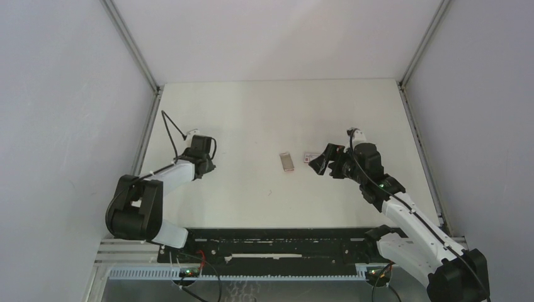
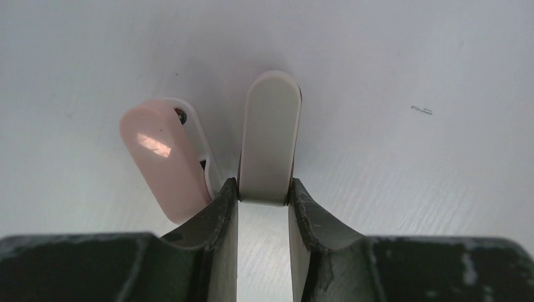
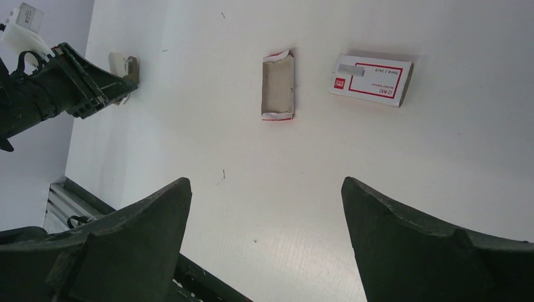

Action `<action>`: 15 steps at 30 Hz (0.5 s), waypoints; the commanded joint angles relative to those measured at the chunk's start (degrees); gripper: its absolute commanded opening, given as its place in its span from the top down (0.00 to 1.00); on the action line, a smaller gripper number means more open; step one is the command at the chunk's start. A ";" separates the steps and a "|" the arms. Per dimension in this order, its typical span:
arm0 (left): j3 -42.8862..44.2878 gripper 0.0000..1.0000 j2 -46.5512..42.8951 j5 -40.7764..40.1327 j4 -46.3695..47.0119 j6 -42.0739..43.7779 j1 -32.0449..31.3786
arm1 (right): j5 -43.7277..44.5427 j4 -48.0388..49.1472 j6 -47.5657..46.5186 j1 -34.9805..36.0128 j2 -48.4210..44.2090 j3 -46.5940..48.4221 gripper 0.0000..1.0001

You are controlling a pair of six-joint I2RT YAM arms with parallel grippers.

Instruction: Load the staples into the stapler

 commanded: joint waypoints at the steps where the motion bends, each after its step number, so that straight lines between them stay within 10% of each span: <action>1: 4.14 1.00 1.16 0.44 1.37 -1.00 1.12 | 1.23 0.58 -1.33 -0.29 -0.12 1.70 0.12; 15: 4.26 0.33 -1.74 6.93 1.34 0.69 2.38 | 1.23 3.09 -2.38 -0.94 1.90 1.72 0.12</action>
